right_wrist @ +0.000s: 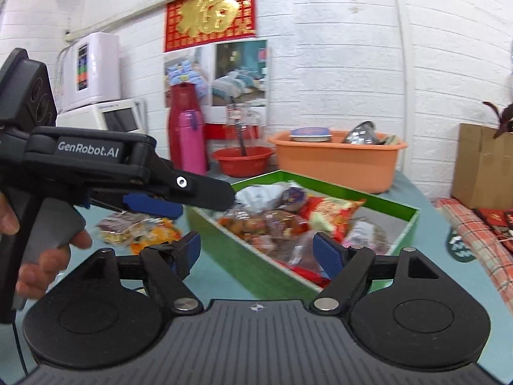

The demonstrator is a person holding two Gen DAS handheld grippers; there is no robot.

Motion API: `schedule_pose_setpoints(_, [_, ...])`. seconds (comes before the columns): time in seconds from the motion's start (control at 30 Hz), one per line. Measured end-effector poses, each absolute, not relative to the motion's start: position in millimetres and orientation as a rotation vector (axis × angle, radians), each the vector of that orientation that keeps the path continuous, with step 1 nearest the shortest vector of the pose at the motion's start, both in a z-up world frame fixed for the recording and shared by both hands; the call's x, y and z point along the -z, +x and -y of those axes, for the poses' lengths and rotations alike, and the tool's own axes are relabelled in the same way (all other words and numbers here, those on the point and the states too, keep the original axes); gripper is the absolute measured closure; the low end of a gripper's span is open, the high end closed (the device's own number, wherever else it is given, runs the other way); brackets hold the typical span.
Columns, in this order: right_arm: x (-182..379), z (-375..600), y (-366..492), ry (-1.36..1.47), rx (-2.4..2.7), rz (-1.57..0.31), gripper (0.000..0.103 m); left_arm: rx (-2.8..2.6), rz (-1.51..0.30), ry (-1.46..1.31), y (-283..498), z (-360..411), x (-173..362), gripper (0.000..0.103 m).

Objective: Organize snacks
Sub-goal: 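Grasp the orange chip bag with both grippers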

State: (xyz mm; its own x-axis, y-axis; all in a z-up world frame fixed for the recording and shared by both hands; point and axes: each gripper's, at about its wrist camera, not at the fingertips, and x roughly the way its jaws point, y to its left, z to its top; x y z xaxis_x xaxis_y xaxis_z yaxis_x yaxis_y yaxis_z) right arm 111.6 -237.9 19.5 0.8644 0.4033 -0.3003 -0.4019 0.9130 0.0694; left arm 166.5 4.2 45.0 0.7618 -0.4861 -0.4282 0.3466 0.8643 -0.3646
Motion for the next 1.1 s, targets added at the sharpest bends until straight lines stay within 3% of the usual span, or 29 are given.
schedule_pose_setpoints(0.23, [-14.2,207.1,108.4,0.007,-0.499,-0.368,0.0,0.256,-0.6,-0.317,195.3,-66.5,-13.4,0.0])
schedule_pose_setpoints(0.53, [-5.8,194.8,109.0,0.003,-0.516,-0.426,0.0,0.227,-0.642,-0.275,227.6,-62.3,21.3,0.0])
schedule_pose_setpoints(0.57, [-4.1,194.5,109.5,0.006,-0.517,-0.434,0.0,0.229,-0.656,-0.251,228.3,-60.0,23.2,0.009])
schedule_pose_setpoints(0.6, [-2.3,194.3,110.2,0.008,-0.518,-0.441,0.0,0.247,-0.683,-0.221,227.8,-56.5,26.3,0.041])
schedule_pose_setpoints(0.63, [-0.8,194.2,110.4,0.008,-0.519,-0.447,0.0,0.272,-0.679,-0.2,223.7,-53.7,27.4,0.031])
schedule_pose_setpoints(0.87, [11.9,191.6,110.8,0.022,-0.543,-0.494,0.0,0.42,-0.721,-0.196,167.7,-30.1,28.5,0.029])
schedule_pose_setpoints(1.0, [23.7,185.5,105.9,0.016,-0.58,-0.544,0.0,0.465,-0.762,-0.375,147.7,-39.0,30.1,0.0])
schedule_pose_setpoints(1.1, [30.2,179.0,105.0,0.023,-0.603,-0.581,0.0,0.474,-0.785,-0.413,146.1,-42.7,28.3,0.0])
